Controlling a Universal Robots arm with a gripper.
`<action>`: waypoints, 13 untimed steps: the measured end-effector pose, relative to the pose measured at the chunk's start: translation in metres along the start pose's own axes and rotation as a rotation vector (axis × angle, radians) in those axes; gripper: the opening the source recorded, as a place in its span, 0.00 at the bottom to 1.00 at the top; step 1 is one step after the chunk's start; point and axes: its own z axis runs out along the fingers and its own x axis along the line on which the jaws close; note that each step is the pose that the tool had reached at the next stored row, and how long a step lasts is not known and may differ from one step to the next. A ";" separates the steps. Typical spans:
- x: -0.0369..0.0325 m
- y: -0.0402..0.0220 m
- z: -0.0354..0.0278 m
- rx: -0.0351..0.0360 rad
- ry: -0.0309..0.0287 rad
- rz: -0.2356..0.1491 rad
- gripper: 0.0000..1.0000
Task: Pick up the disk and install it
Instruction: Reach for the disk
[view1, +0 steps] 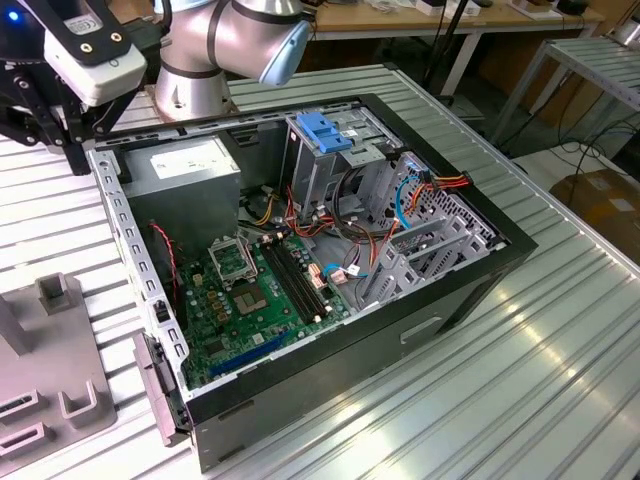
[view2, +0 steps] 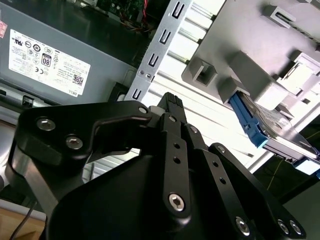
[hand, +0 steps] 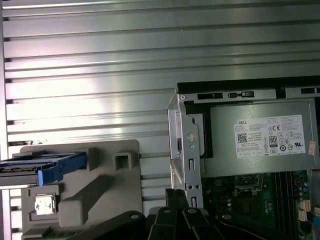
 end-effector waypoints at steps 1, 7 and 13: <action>0.0013 -0.0001 0.0000 0.0000 0.0001 0.000 0.10; 0.0059 -0.0005 0.0001 0.0000 0.0008 0.000 0.10; 0.0110 -0.0009 0.0001 0.0001 0.0015 0.000 0.10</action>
